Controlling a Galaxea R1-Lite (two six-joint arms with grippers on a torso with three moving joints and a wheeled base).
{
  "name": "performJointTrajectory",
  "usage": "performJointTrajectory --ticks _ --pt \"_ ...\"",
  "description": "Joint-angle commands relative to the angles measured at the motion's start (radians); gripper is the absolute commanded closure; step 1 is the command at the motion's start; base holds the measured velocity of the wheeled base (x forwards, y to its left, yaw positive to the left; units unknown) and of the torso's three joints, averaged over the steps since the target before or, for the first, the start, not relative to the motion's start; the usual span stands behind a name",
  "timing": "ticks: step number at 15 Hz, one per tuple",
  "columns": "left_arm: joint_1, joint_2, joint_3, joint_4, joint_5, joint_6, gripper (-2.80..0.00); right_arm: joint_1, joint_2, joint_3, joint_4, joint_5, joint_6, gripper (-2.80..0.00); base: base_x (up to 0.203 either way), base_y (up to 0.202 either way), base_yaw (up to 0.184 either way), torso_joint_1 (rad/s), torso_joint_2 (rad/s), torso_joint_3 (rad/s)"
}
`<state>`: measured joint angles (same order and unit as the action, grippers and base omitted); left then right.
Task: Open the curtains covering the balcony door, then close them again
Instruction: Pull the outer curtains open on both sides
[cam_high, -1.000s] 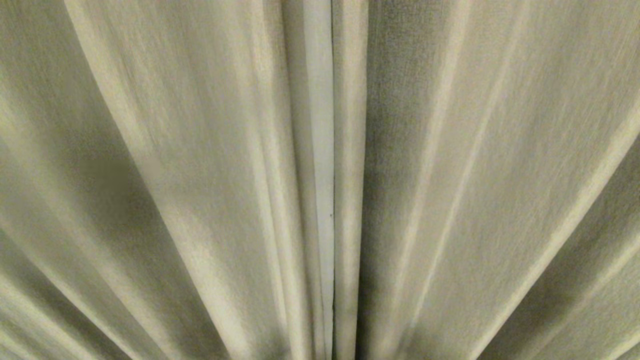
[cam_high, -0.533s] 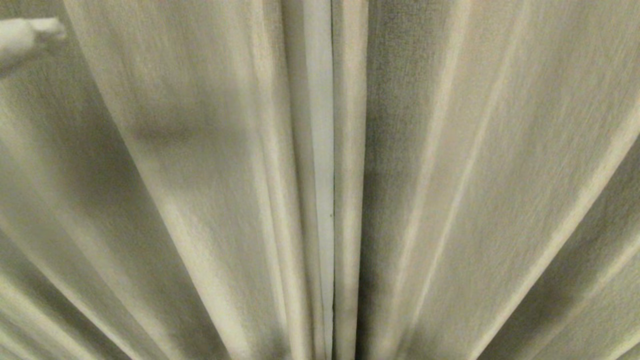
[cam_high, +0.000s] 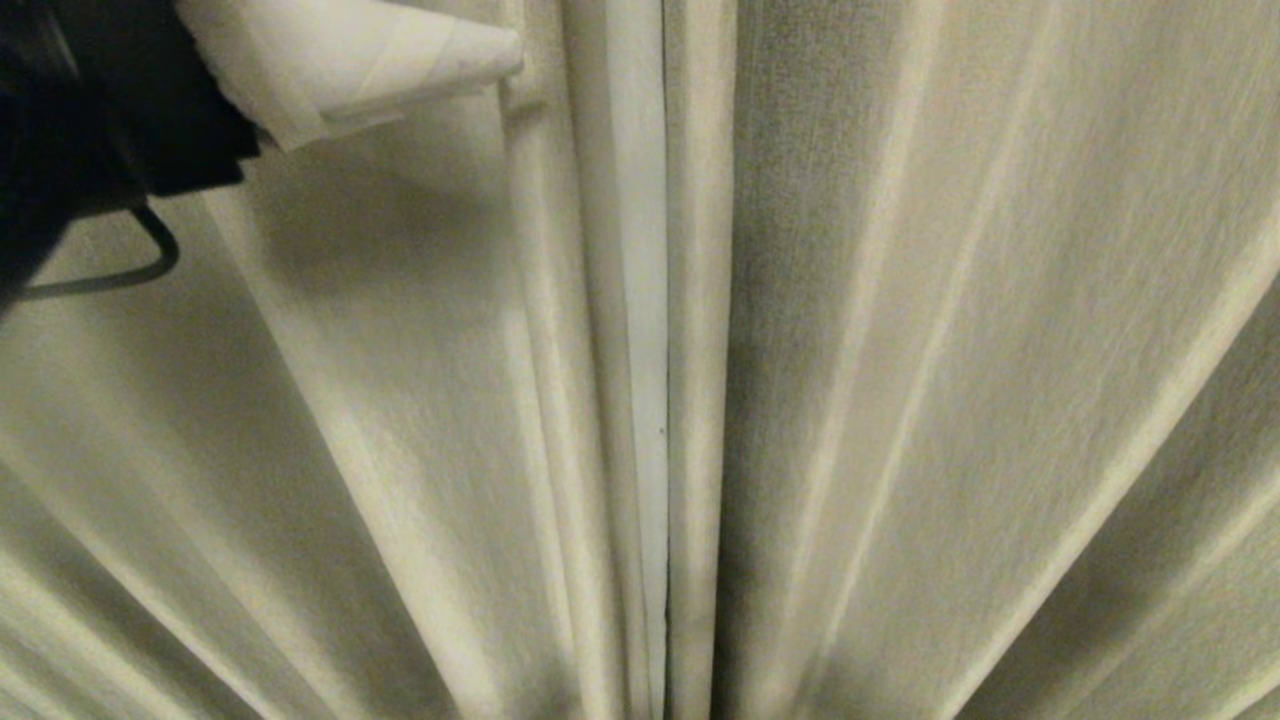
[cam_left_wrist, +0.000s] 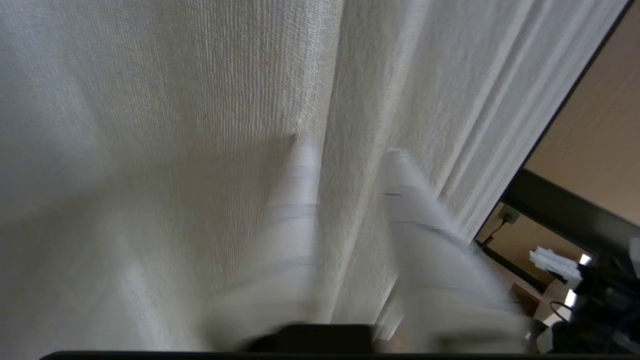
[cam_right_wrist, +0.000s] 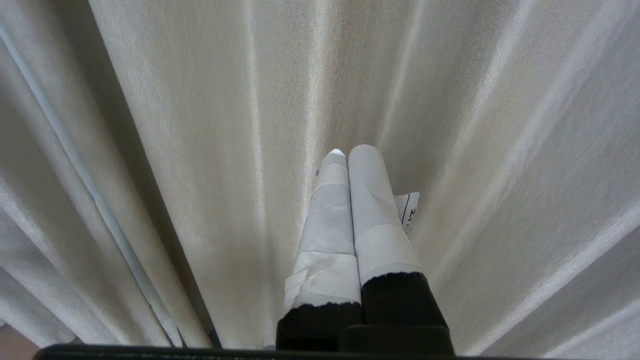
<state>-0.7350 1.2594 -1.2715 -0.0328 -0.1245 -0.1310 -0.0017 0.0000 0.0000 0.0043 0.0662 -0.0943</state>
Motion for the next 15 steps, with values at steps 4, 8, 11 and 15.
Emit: performJointTrajectory --ticks 4,8,11,15 --pt "-0.003 0.023 -0.025 0.010 0.069 0.027 -2.80 0.000 0.000 0.000 0.000 0.001 -0.001 0.00 0.000 0.000 0.000 0.000 0.00 0.000" --pt "-0.015 -0.004 -0.036 0.065 0.159 0.062 -2.80 0.000 0.000 0.000 0.000 0.001 -0.001 0.00 0.000 0.000 0.000 0.000 0.00 0.000" --pt "-0.041 -0.011 -0.073 0.128 0.226 0.087 -2.80 0.000 0.000 0.000 0.000 0.000 -0.001 0.00 0.000 0.000 0.000 0.000 0.00 0.000" --pt "-0.128 -0.007 -0.138 0.226 0.384 0.094 -2.80 0.000 0.000 0.000 0.000 0.000 -0.001 0.00 0.000 0.000 0.000 0.000 0.00 0.000"
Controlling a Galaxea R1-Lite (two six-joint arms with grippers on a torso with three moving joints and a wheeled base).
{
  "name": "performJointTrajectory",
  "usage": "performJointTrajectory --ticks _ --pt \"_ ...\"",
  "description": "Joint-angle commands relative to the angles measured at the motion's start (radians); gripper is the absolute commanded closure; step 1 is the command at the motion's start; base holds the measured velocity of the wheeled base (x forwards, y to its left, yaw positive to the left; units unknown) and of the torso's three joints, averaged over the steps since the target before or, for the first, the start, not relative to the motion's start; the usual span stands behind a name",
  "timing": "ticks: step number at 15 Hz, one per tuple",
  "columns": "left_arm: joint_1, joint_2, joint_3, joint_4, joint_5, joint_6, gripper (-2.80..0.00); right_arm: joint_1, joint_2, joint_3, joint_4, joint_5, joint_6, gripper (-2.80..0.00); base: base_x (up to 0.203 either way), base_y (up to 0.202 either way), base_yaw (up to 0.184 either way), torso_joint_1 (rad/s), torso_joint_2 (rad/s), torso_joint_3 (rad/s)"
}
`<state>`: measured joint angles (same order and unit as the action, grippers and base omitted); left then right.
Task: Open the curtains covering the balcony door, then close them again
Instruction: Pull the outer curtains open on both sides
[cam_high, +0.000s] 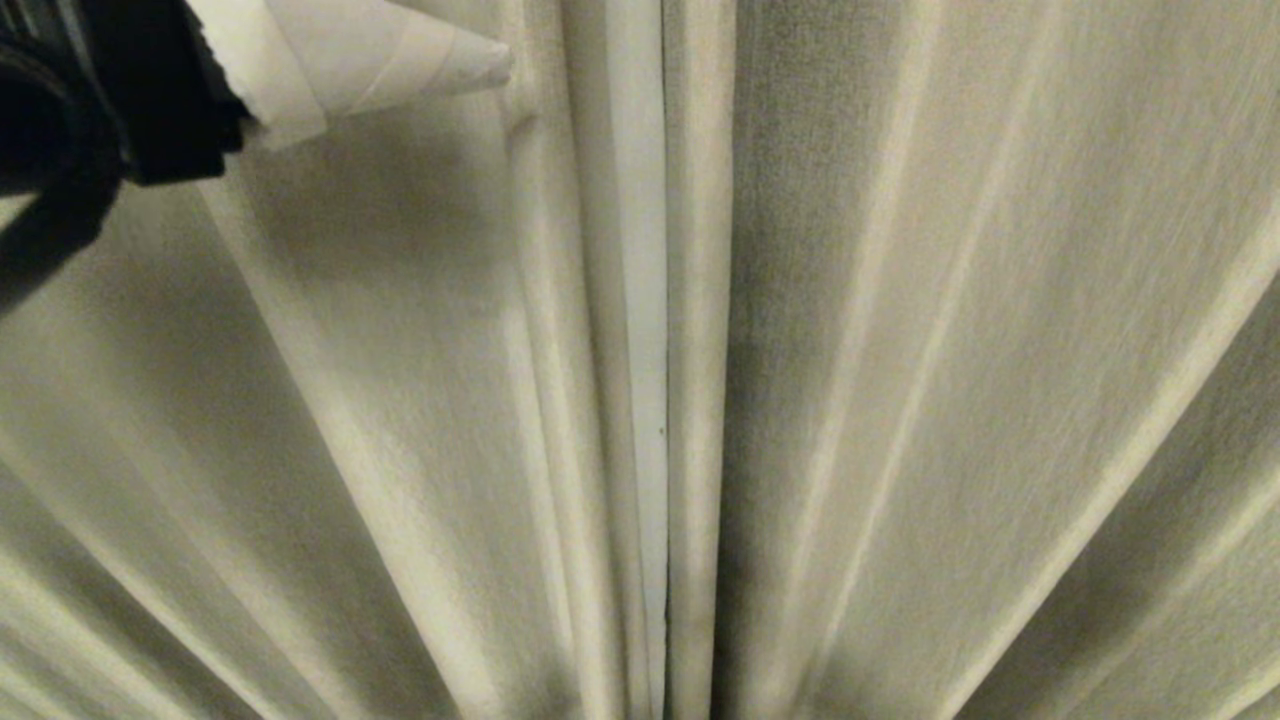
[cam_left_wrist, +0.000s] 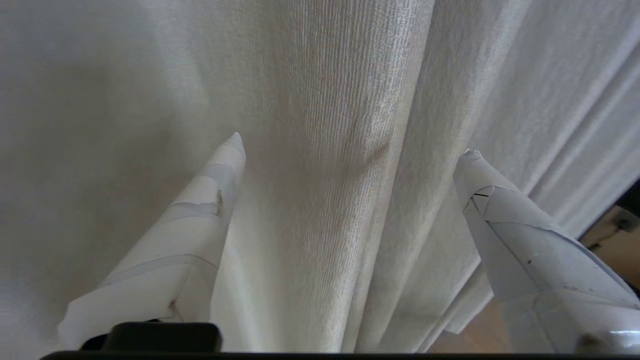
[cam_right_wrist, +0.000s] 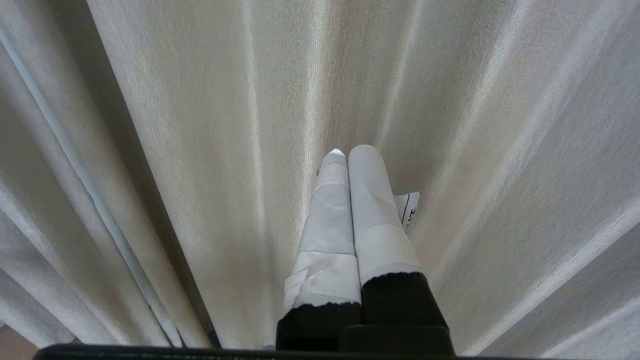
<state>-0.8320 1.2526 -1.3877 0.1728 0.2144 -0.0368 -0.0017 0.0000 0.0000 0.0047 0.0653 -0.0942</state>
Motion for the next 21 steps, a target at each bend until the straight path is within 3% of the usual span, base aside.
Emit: performJointTrajectory --ticks 1,4,9,15,21 --pt "-0.055 0.003 -0.038 0.046 0.093 0.000 -2.80 0.000 0.000 0.000 0.000 0.001 -0.001 0.00 0.000 0.000 0.000 0.000 0.00 0.000" --pt "-0.117 0.019 -0.077 0.072 0.194 0.000 -2.80 0.000 0.000 0.000 0.000 0.001 -0.001 0.00 0.000 0.000 0.000 0.000 0.00 0.000" --pt "-0.177 0.065 -0.125 0.073 0.259 -0.002 -2.80 0.000 0.000 0.000 0.000 0.001 -0.001 0.00 0.000 0.000 0.000 0.000 0.00 0.000" --pt "-0.173 0.114 -0.129 0.064 0.327 -0.002 -2.80 0.000 0.000 0.000 0.000 0.001 -0.001 0.00 0.000 0.000 0.000 0.000 0.00 0.000" --pt "-0.113 0.210 -0.215 0.061 0.336 -0.003 -2.80 0.000 0.000 0.000 0.000 0.001 -0.001 0.00 0.000 0.000 0.000 0.000 0.00 0.000"
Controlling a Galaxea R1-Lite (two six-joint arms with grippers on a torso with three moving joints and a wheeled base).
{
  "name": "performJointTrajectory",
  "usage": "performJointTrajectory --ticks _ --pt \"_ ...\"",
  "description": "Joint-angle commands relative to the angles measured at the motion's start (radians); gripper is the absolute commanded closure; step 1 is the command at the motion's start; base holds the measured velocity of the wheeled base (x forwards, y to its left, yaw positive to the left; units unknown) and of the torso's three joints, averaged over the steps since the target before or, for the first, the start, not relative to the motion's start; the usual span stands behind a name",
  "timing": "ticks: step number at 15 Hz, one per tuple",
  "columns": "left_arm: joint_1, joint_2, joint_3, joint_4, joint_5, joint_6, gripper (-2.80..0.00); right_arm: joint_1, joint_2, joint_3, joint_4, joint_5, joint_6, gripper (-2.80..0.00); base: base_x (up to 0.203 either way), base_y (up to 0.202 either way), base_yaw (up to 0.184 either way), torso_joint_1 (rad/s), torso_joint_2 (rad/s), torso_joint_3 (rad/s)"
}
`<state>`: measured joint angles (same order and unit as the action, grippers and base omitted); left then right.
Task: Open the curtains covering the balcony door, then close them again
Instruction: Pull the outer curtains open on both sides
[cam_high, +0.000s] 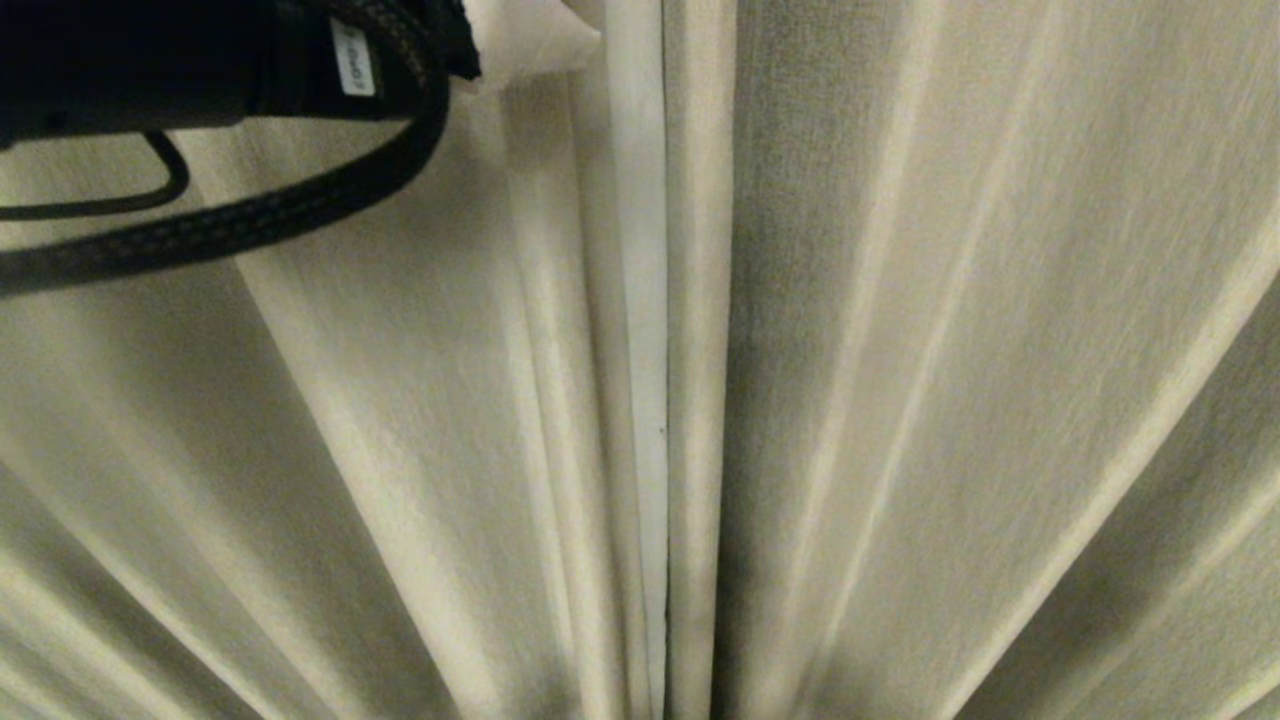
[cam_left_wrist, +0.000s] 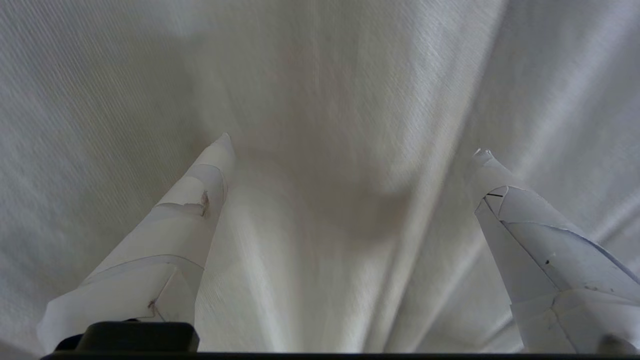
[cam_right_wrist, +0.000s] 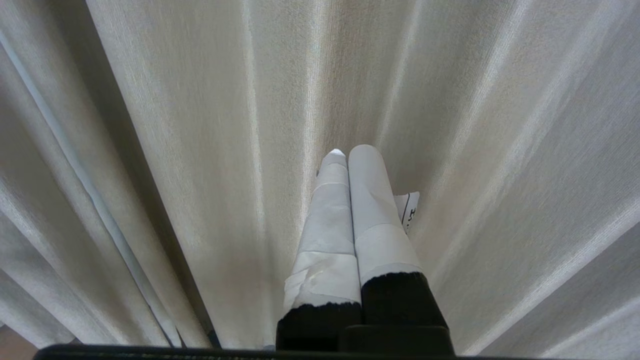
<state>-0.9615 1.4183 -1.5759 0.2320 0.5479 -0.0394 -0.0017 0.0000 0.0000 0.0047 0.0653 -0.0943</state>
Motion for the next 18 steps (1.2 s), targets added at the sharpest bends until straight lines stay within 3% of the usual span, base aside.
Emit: performJointTrajectory --ticks 1,8,18 --pt "0.029 0.063 -0.044 0.001 0.003 -0.001 -2.80 0.000 0.000 0.000 0.000 0.001 -0.001 0.00 0.000 0.000 0.000 0.000 0.00 0.000" --pt "0.100 0.193 -0.152 -0.088 0.000 0.001 -2.80 0.000 0.000 0.000 0.000 0.001 -0.001 0.00 0.000 0.000 0.000 0.000 0.00 0.000" --pt "0.165 0.315 -0.296 -0.099 -0.006 0.003 -2.80 0.000 0.000 0.000 0.000 0.001 -0.001 0.00 0.000 0.000 0.000 0.000 0.00 0.000"
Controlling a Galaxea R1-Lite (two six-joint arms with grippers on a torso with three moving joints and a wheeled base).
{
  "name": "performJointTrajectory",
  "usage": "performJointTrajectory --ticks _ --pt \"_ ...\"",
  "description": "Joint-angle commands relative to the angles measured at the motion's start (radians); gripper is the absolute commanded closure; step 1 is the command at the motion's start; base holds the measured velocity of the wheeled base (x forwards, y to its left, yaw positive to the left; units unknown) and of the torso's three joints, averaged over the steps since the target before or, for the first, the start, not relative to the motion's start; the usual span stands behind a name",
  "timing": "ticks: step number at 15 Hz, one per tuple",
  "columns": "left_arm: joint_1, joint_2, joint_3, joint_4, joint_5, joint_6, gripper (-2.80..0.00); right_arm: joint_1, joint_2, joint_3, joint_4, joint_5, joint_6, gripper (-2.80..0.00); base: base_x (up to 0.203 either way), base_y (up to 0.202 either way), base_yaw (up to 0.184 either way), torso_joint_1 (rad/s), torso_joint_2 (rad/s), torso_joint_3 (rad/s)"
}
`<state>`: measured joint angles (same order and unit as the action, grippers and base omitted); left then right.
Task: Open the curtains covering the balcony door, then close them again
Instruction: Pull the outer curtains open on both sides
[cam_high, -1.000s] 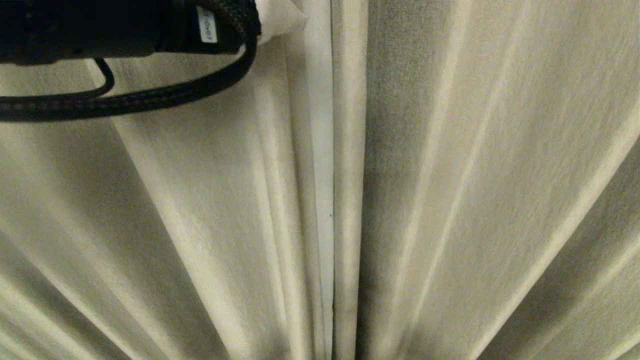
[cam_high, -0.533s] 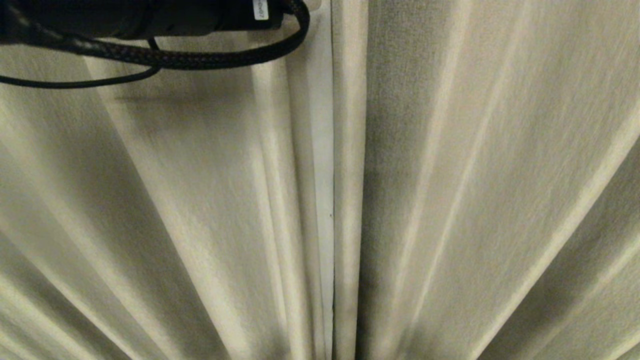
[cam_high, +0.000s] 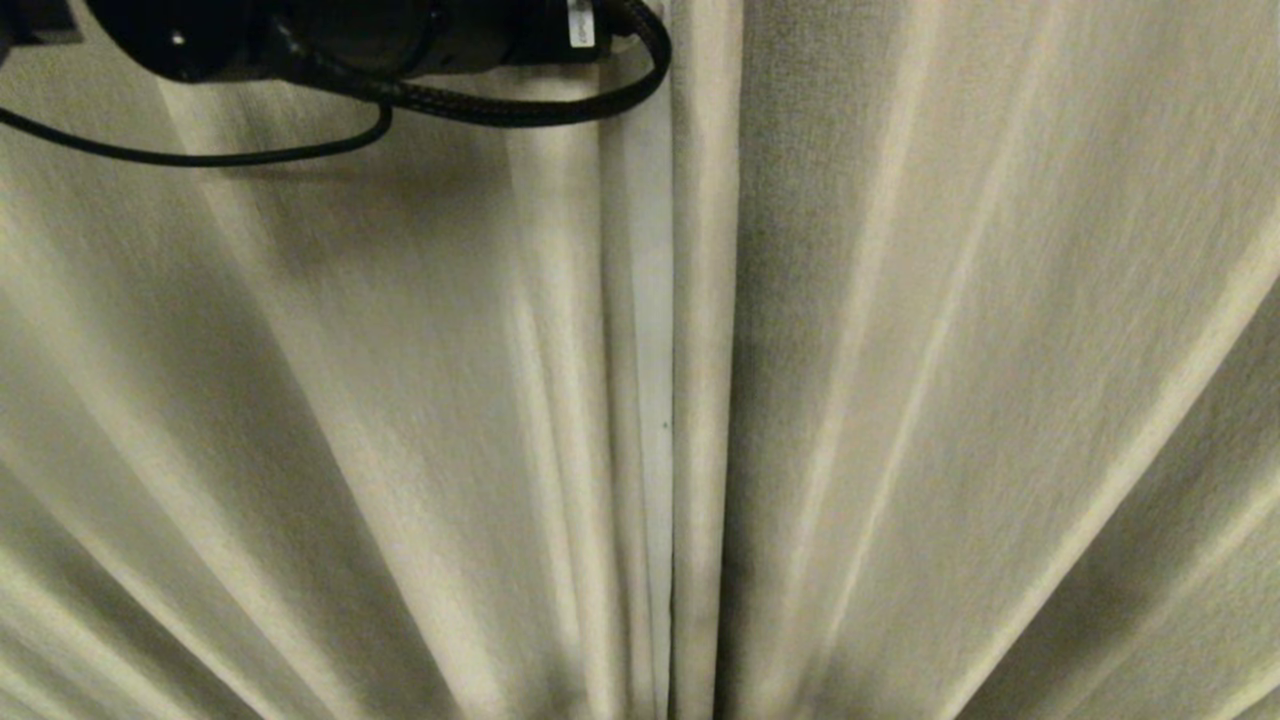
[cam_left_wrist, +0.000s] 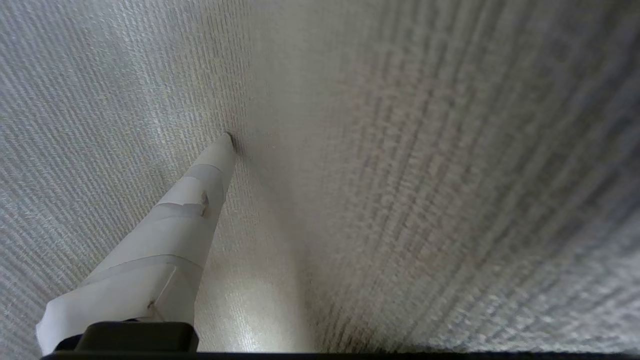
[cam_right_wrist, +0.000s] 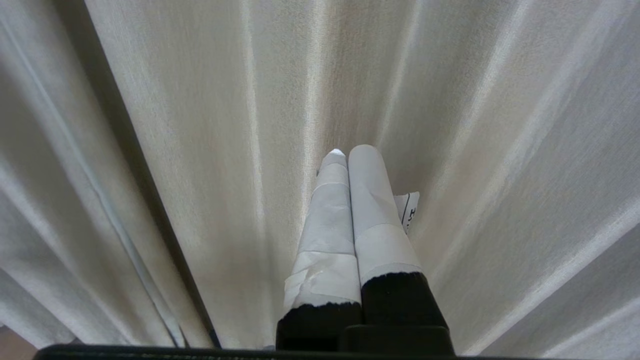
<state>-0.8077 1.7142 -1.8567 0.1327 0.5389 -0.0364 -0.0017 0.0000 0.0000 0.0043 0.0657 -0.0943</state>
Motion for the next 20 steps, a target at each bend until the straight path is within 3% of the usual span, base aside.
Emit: performJointTrajectory --ticks 1,4,5,20 --pt "0.013 0.022 -0.019 0.001 0.003 0.000 -2.80 0.000 0.000 0.000 0.000 0.000 -0.001 0.00 0.000 0.000 0.000 0.000 0.00 0.000" --pt "0.027 0.028 -0.029 0.001 0.001 0.003 -2.80 0.000 0.000 0.000 0.000 0.001 -0.001 0.00 0.000 0.000 0.000 0.000 0.00 0.000" --pt "0.028 0.028 -0.029 0.001 0.001 0.003 0.00 0.000 0.000 0.000 0.000 0.000 -0.001 0.00 0.000 0.000 0.000 0.000 0.00 0.000" --pt "0.095 -0.021 -0.050 0.001 0.007 0.035 0.00 0.000 0.000 0.000 0.000 0.000 -0.001 0.00 0.000 0.000 0.000 0.000 0.00 0.000"
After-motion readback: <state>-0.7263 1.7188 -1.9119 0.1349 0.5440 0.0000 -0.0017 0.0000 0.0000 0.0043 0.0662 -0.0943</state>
